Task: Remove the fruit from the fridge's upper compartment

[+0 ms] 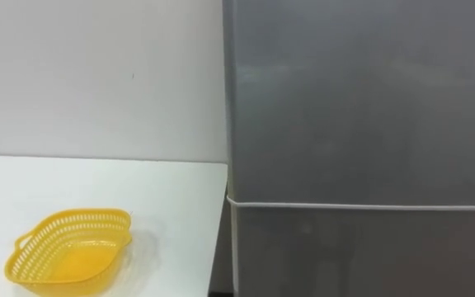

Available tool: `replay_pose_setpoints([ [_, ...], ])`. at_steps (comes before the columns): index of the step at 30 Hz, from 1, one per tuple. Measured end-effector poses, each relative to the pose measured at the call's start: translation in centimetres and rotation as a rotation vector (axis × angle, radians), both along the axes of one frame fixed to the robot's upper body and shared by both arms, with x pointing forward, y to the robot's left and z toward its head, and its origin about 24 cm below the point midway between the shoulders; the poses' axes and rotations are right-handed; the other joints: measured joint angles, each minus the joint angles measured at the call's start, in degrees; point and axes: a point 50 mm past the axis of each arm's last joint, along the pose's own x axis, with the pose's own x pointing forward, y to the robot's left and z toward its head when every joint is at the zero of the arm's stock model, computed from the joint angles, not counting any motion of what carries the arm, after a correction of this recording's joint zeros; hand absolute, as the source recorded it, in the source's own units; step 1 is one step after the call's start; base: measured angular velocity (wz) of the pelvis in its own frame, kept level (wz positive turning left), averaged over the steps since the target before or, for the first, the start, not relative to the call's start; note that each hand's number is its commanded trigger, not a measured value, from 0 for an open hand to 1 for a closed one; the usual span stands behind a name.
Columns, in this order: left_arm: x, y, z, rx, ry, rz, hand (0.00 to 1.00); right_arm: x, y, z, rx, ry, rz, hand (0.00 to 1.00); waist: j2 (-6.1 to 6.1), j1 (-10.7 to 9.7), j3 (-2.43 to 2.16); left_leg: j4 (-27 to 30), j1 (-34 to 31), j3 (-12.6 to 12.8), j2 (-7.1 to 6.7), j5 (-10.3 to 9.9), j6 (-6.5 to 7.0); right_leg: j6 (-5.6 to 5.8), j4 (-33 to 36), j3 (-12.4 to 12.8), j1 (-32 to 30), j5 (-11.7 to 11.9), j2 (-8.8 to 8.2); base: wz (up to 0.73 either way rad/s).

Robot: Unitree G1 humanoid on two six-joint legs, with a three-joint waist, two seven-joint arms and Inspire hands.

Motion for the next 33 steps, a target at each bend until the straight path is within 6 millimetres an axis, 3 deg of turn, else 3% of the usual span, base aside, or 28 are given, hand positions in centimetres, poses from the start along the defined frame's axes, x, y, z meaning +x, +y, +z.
replay_pose_setpoints([
  [18, 3.1, -4.3, 4.0, 0.175, -0.182, -0.505, 0.00, -0.3, 1.0, -0.3, 0.090, 0.049, 0.013, 0.00, -0.69, -4.83, 0.67, -0.05, -0.07, 0.47, 0.02, 0.00, 0.00, 0.00, 0.05, 0.68, 0.06, 0.00, 0.03, -0.01],
  [33, 5.2, -8.7, 8.2, 0.232, -0.407, -0.954, 0.00, -0.3, 0.8, -0.2, 0.079, 0.092, 0.074, 0.00, -0.62, -6.23, 0.75, -0.06, -0.24, 1.78, 0.04, 0.00, 0.00, 0.01, 0.72, 1.99, -1.39, -0.01, 0.09, -0.06],
])
